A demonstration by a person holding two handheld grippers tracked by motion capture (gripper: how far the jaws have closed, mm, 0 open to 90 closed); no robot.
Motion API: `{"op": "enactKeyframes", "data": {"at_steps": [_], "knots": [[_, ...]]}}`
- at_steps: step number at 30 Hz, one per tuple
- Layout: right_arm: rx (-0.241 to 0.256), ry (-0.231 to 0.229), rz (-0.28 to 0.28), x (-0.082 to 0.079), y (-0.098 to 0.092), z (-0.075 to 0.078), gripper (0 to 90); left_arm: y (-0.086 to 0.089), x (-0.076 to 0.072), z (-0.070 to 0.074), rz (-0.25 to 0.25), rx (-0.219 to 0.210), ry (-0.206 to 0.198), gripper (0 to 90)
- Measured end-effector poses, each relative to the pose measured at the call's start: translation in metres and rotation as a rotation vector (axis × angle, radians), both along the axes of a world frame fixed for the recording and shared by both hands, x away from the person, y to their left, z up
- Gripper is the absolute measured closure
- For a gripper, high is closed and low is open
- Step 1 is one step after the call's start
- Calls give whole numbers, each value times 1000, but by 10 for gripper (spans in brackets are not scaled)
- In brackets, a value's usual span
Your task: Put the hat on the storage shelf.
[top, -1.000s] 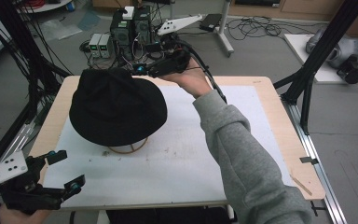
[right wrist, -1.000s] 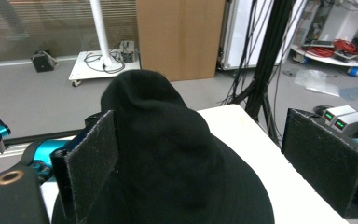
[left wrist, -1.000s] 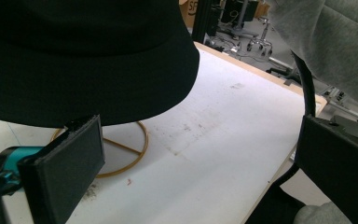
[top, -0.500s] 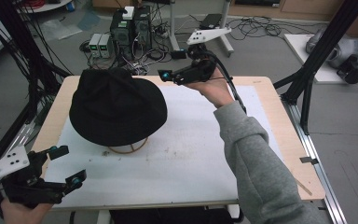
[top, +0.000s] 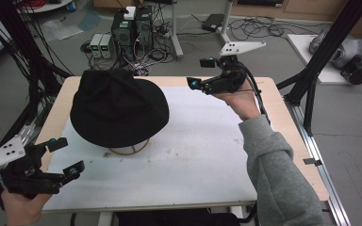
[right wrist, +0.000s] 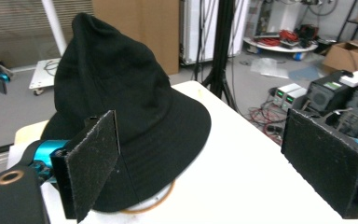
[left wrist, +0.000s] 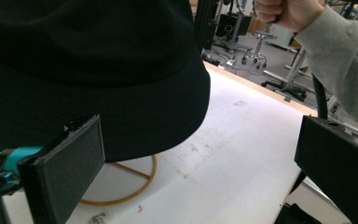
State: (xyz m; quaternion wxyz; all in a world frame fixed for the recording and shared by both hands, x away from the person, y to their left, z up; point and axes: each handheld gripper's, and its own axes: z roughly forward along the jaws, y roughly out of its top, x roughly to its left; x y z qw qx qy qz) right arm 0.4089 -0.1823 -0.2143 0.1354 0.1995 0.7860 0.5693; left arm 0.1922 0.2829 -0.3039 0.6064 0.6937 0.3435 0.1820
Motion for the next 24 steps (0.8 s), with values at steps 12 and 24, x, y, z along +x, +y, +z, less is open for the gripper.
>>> {"op": "enactKeyframes", "data": {"at_steps": [12,24], "knots": [[28,4,-99,-16,-46,-24,108,2,7,0,6,-9,0,18],[81,28,-231,-43,-100,-55,107,9,13,-1,34,-18,-1,18]]}}
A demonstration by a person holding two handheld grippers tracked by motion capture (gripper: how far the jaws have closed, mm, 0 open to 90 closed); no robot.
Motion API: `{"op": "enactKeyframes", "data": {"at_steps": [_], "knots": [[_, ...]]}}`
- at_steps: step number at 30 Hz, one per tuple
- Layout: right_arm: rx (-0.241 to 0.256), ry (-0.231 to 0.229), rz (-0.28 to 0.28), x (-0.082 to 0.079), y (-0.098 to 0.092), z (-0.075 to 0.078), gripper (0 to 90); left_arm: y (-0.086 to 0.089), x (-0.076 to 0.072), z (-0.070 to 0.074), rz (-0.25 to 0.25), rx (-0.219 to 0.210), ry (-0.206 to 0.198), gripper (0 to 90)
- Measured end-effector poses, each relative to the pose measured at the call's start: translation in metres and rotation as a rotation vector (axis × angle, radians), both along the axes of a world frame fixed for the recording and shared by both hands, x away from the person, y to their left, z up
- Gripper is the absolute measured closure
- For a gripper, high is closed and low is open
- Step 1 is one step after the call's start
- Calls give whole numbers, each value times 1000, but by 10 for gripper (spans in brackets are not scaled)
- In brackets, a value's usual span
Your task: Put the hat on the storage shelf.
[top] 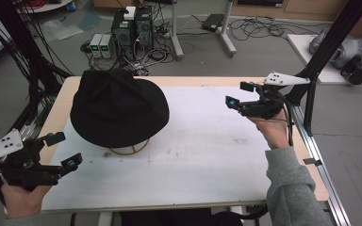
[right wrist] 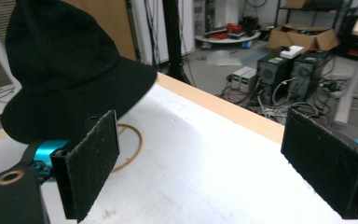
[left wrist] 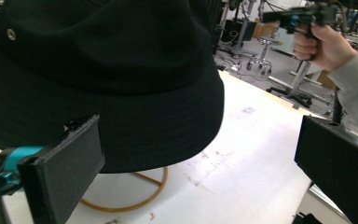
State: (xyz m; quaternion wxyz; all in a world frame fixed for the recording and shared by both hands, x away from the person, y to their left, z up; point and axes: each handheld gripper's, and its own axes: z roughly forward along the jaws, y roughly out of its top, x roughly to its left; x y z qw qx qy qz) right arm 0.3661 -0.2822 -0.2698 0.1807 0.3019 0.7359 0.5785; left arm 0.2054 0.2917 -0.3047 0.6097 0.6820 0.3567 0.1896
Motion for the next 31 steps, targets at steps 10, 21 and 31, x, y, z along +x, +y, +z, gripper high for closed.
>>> {"op": "enactKeyframes", "data": {"at_steps": [10,21,31], "knots": [[-11,11,-98,-28,-38,-19,107,-1,4,-4,31,8,7,18],[-24,-44,-142,-65,-70,-36,107,-3,7,-5,72,16,2,18],[10,-62,-186,-72,-85,-37,107,-10,10,-5,101,36,-11,18]]}}
